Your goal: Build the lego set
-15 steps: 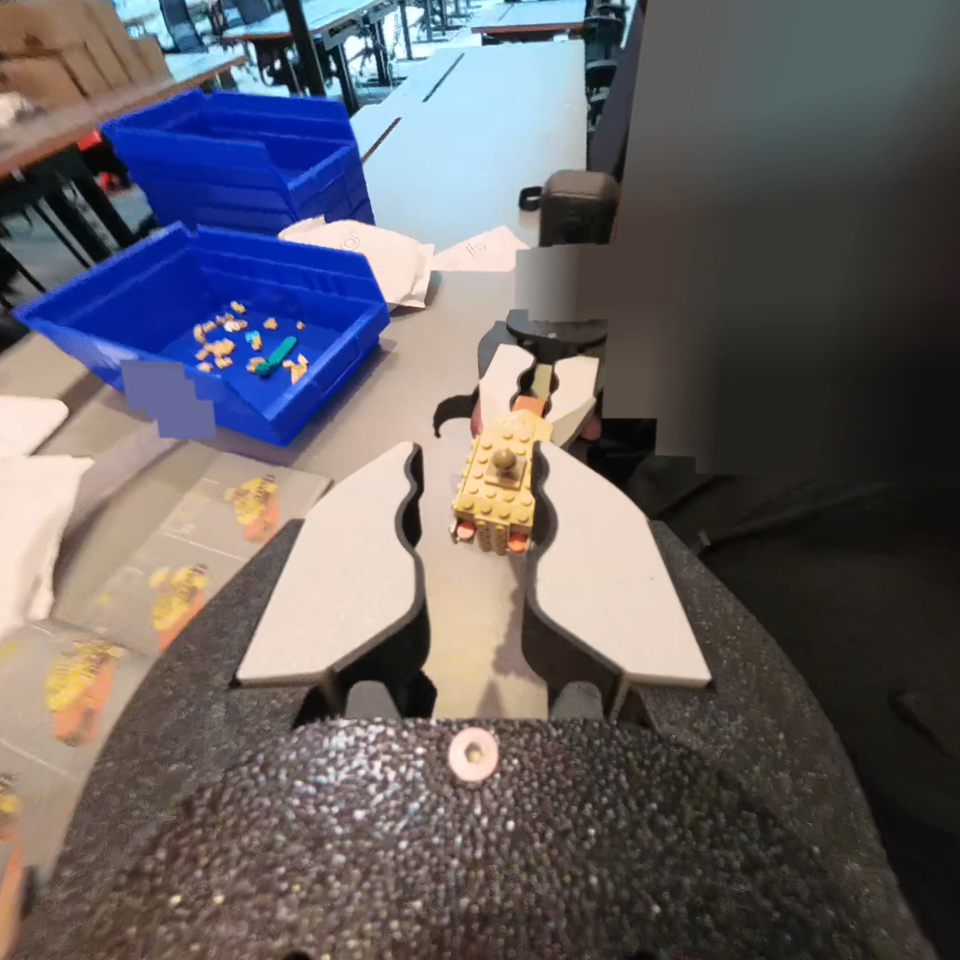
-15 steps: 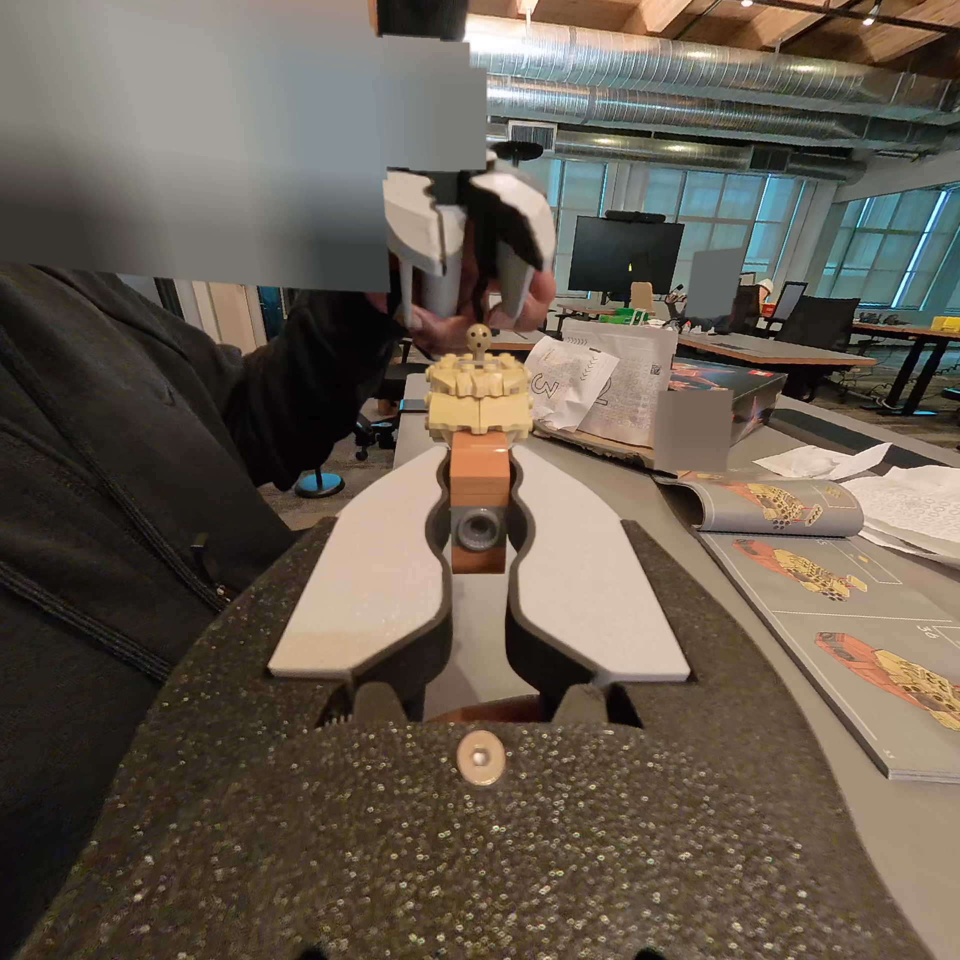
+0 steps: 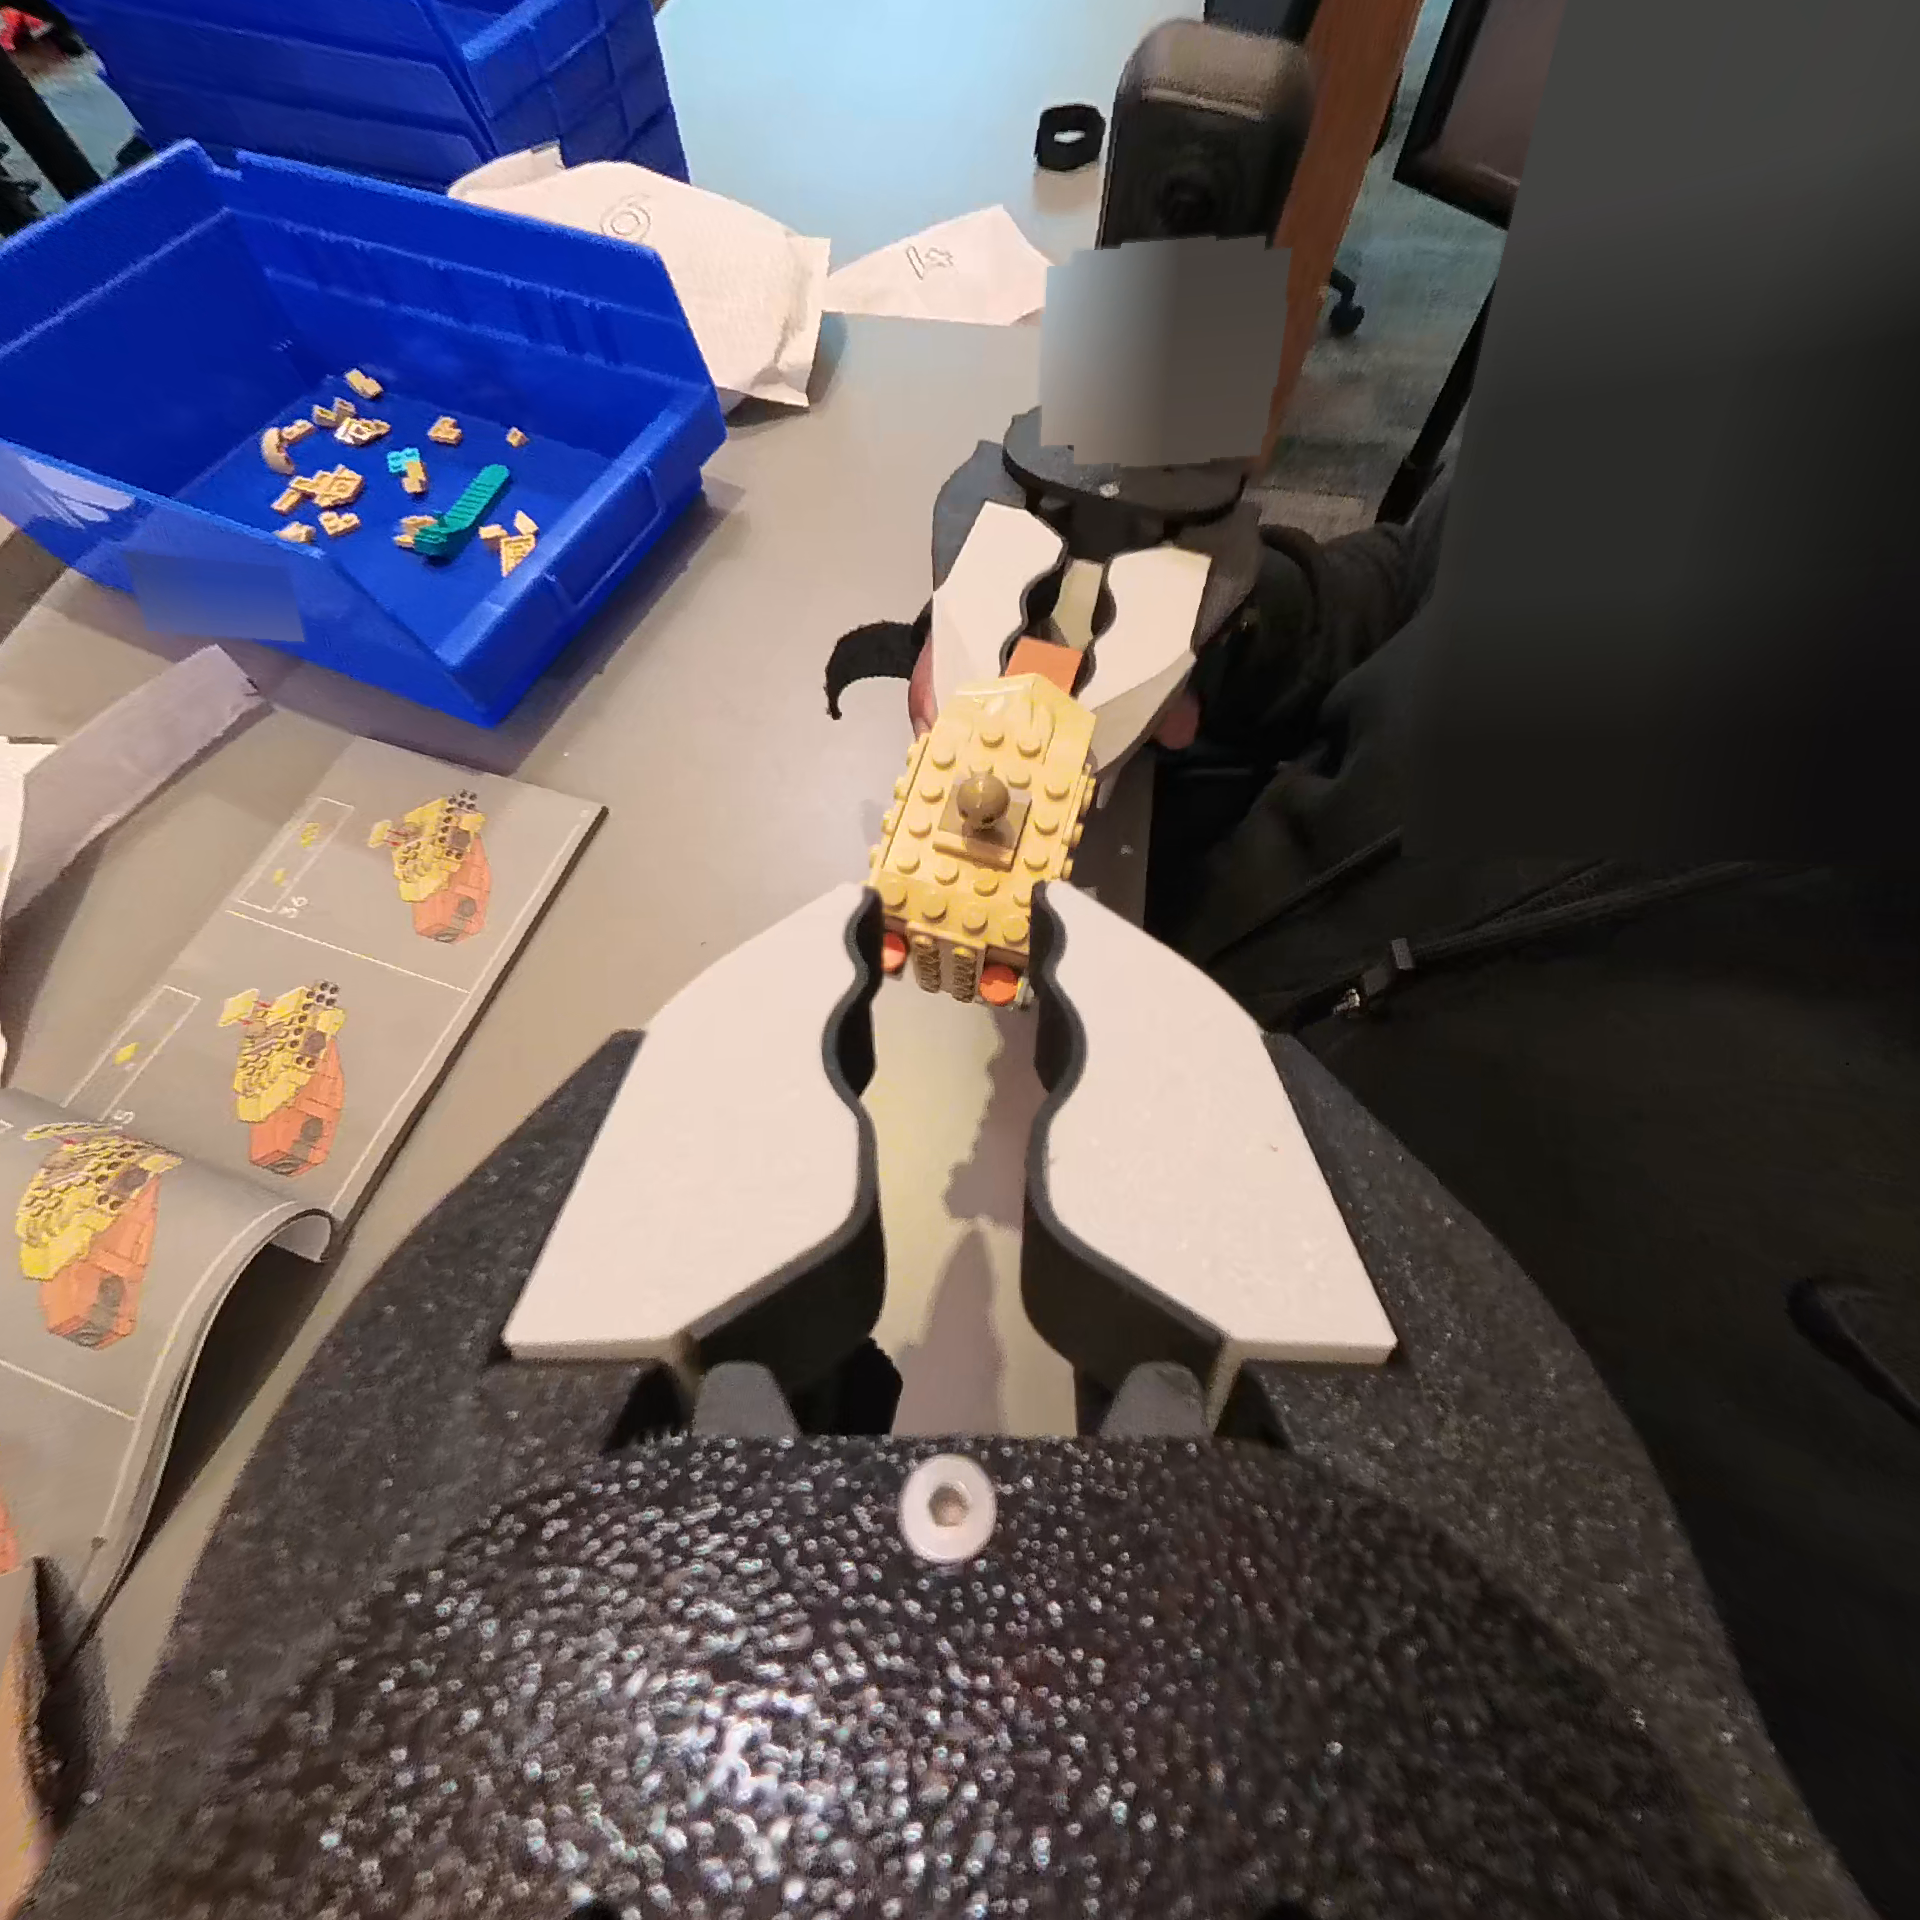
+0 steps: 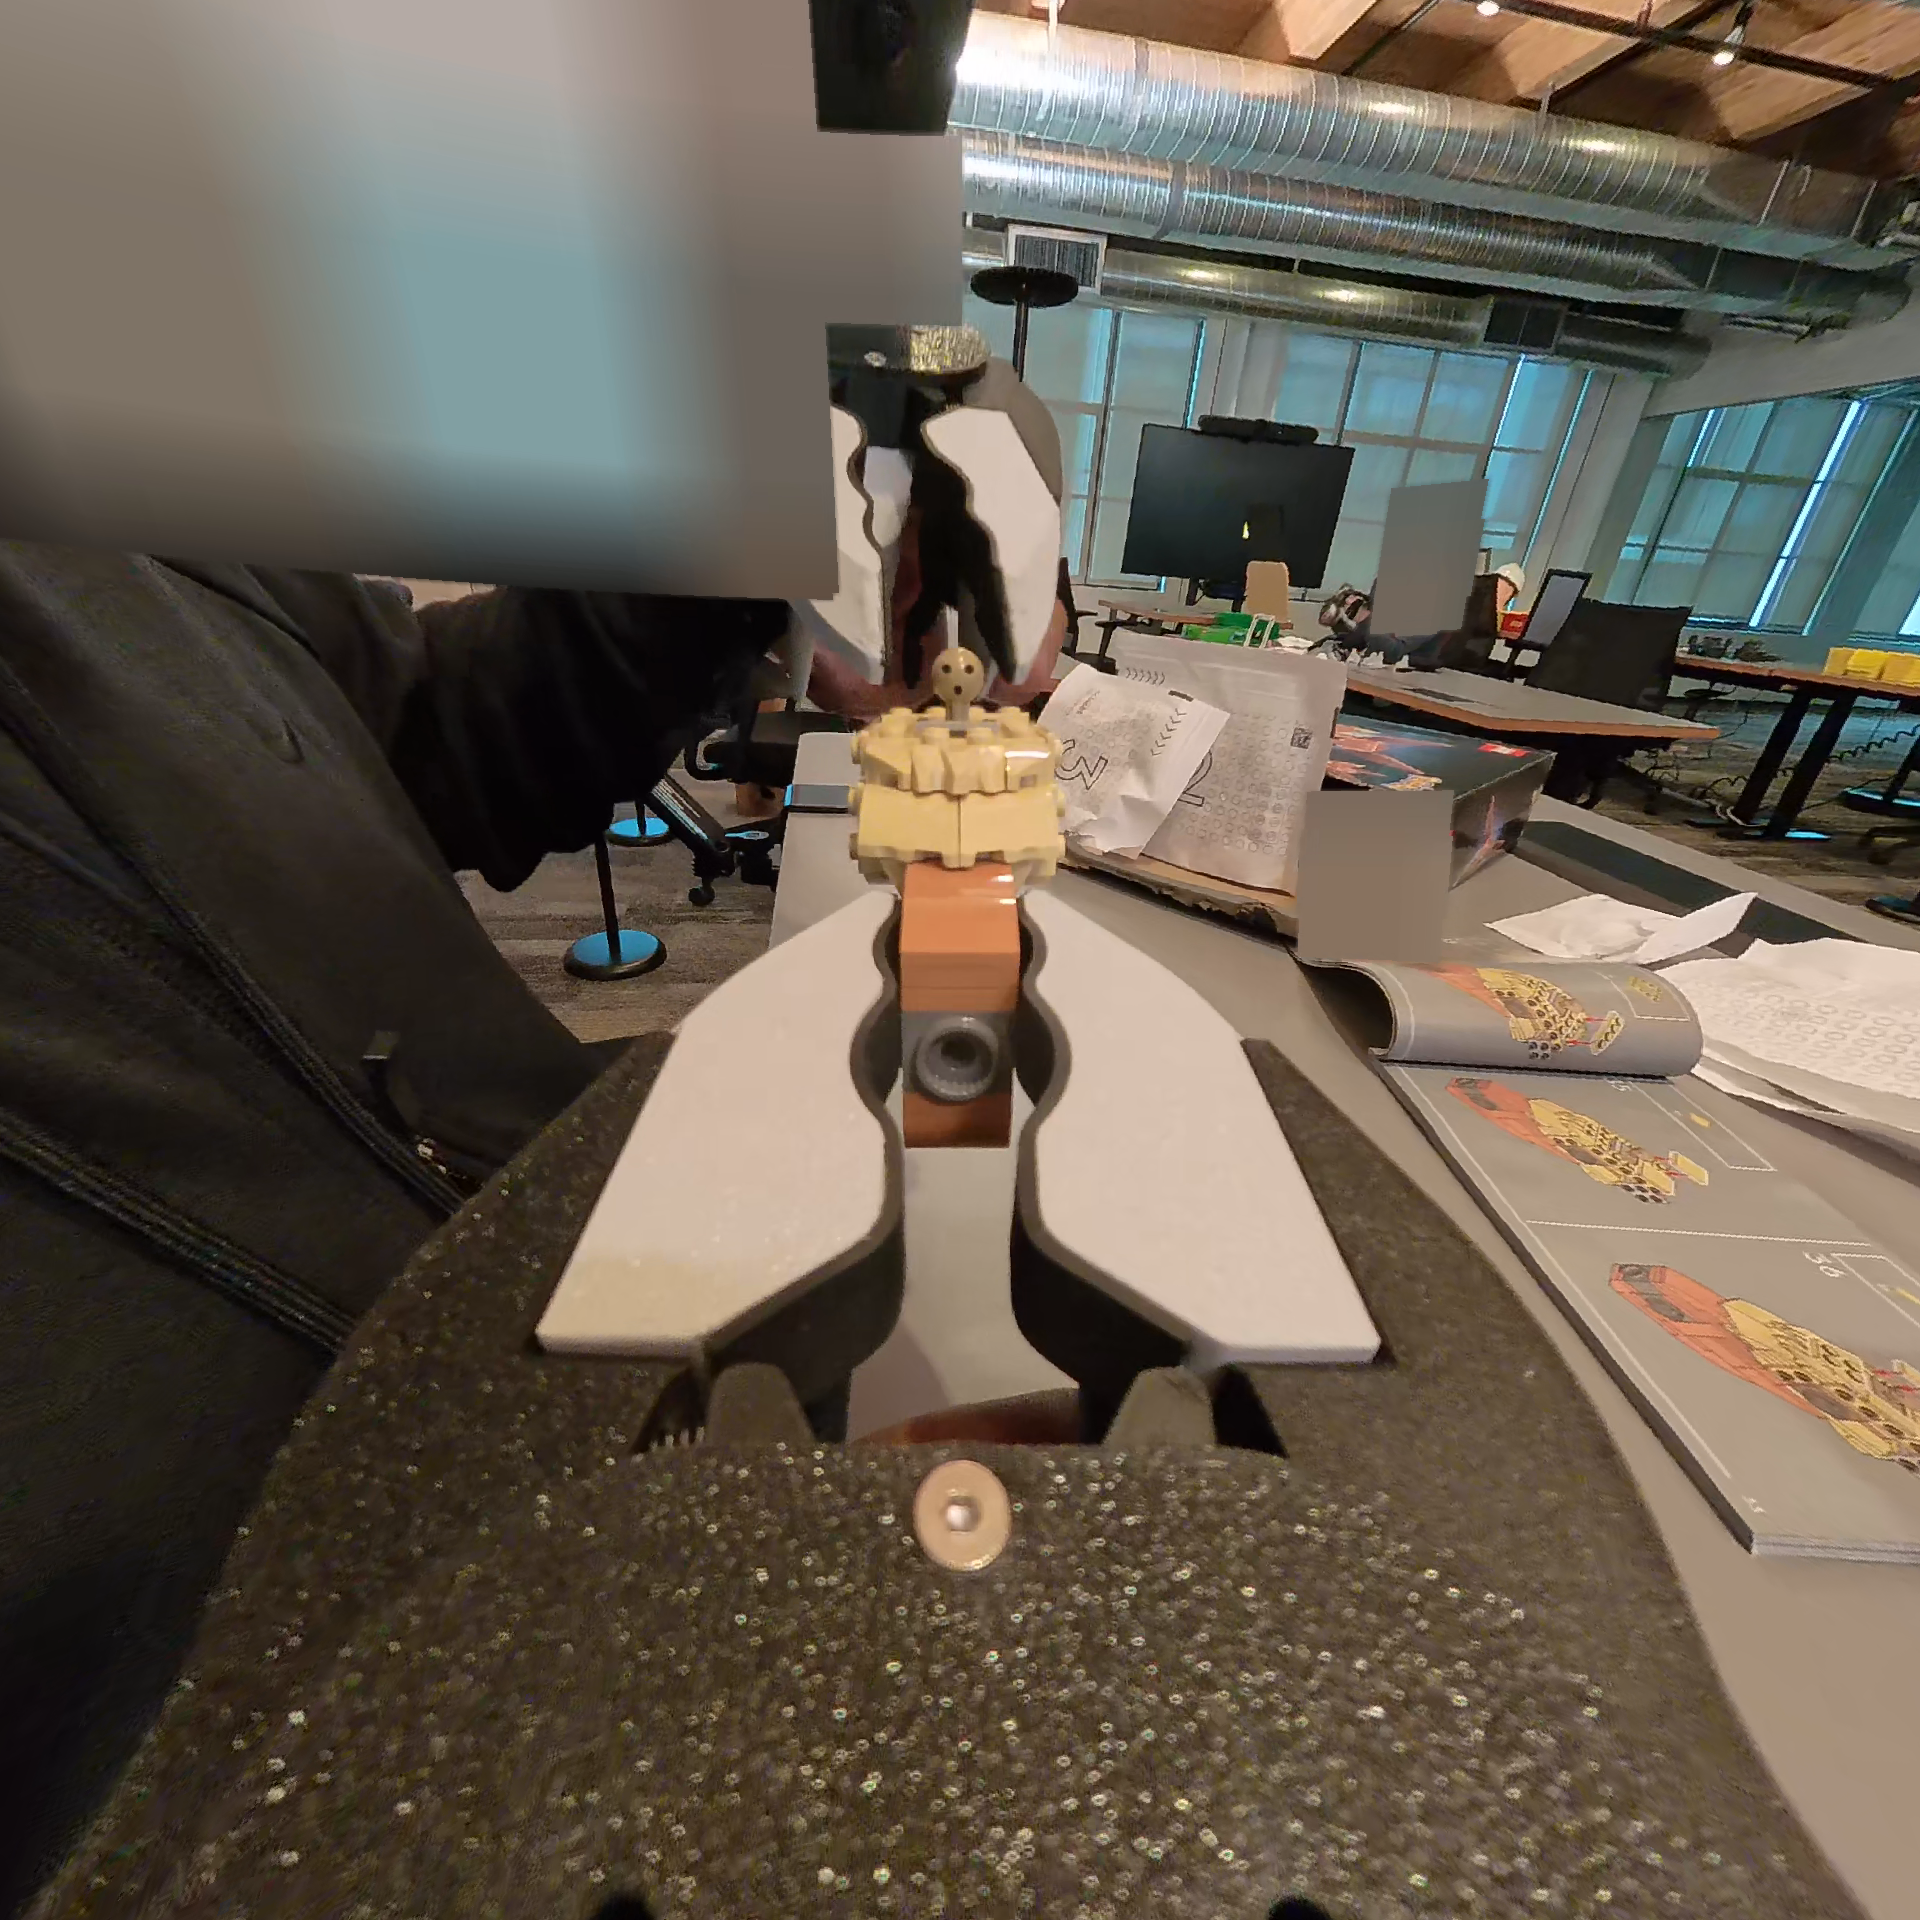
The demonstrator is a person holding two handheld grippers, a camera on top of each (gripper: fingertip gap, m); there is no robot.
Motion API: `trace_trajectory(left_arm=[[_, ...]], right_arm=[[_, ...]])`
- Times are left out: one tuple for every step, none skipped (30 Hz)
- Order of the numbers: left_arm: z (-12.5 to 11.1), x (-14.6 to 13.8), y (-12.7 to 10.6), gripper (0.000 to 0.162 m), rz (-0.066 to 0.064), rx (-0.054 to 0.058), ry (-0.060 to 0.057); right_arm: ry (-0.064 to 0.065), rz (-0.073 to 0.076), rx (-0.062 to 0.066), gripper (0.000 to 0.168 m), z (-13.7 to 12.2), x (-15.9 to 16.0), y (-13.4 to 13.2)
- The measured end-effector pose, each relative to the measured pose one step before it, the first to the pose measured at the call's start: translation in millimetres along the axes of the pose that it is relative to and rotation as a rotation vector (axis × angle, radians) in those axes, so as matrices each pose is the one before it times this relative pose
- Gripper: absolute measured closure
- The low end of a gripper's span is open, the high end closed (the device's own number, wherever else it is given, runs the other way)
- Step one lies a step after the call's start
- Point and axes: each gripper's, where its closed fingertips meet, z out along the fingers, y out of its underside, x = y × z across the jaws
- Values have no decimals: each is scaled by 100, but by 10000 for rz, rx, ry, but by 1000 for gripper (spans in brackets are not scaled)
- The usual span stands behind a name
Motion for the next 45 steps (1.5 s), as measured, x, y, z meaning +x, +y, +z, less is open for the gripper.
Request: trace_trajectory(left_arm=[[-1,21,46,137,87,-125,-22],[14,-30,110,141,136,-162,-54],[39,-54,146,143,132,-174,-64],[70,-53,133,144,95,-156,-44],[73,5,68,146,82,-109,6],[57,66,1,147,71,-60,49],[36,15,-30,147,48,-45,28],[26,-29,-33,147,48,-47,2],[8,-11,-29,147,63,-52,23],[8,44,-10,147,59,-61,64],[7,46,-12,147,53,-58,70],[21,57,8,147,44,-64,82],[12,46,-6,148,32,-54,74],[26,24,30,149,24,-63,76],[29,74,7,150,34,-56,98],[33,73,26,151,15,-51,100],[20,51,35,152,-1,-65,91],[21,74,39,153,12,-59,89],[28,9,10,153,3,-44,52],[31,-19,28,153,-25,-53,33],[29,-37,29,151,-10,-54,27],[37,18,42,149,35,-52,36],[28,17,30,148,32,-42,38],[24,22,30,148,9,-35,34],[5,15,-10,148,-1,-10,26],[-6,-7,6,149,-15,-16,23],[-26,-26,-6,149,-15,-13,14],[-18,-17,14,150,-3,-16,10],[-6,-2,38,151,-6,-27,22],[-3,-2,33,151,-8,-24,21],[-20,-9,12,151,-4,-9,13],[-24,-17,-17,151,4,-2,-3],[-21,4,-28,150,24,8,-10],[-20,-34,-18,150,20,-9,-36],[-14,-65,15,149,14,-26,-54],[0,-60,42,149,6,-45,-50],[-9,-35,58,149,9,-60,-36],[-14,-20,55,149,13,-47,-28],[-30,-31,23,149,-5,-36,-31],[-28,-12,1,148,1,-28,-26],[-31,-15,-1,148,12,-22,-26],[-27,-20,0,147,19,-30,-30],[-31,-12,-12,146,30,-28,-25],[-31,-55,-43,144,27,-19,-31],[-7,-49,-71,143,8,-8,-15]], right_arm=[[-7,-15,-6,151,12,-31,7],[-12,-2,4,151,4,-14,-15],[-7,0,13,151,-4,-12,-19],[-5,1,5,151,-18,-6,-9],[0,5,0,151,-3,10,-10],[1,1,-19,151,-1,4,36],[-3,-7,-17,151,10,0,25],[-17,-8,-4,151,14,-49,4],[-22,-7,2,151,14,-42,-2],[-9,-6,-2,151,1,-22,12],[-2,-2,-1,151,-1,-2,2],[-7,3,-8,151,-1,-2,11],[1,-2,-8,151,12,-6,12],[10,-7,-8,151,3,13,11],[2,-11,-13,151,2,-8,27],[-10,-4,-8,151,3,-14,11],[-4,-7,-10,151,5,-18,13],[7,-12,-10,151,-4,3,22],[-3,-10,-13,151,8,-7,17],[-12,-4,-11,151,9,-22,16],[-22,-2,-3,151,18,-50,15],[-19,4,-3,151,7,-32,4],[7,-4,-16,151,10,11,33],[14,-5,-10,151,-16,26,12],[-12,10,6,151,-14,-13,-8],[-17,14,11,151,-5,-14,-14],[-10,0,7,151,1,-22,-11],[-6,-8,3,151,6,-16,-5],[-9,-2,-3,151,6,-15,5],[-1,1,-6,151,9,2,10],[4,-5,-1,151,2,-5,11],[6,-9,6,151,-5,-3,-10],[-3,2,11,151,0,0,-25],[-9,13,11,151,-10,-11,-15],[2,5,6,151,-5,4,-8],[10,-3,-3,151,-2,15,4],[14,-11,-19,151,8,25,27],[2,-9,-11,151,4,-10,25],[-4,-2,7,151,0,-12,-10],[-4,5,9,151,-1,-3,-22],[-12,14,13,151,-12,-3,-17],[-14,10,9,151,2,-11,-11],[-11,-1,2,151,6,-27,-4],[1,-5,7,151,9,-9,-9],[3,-1,6,151,4,4,-8]])
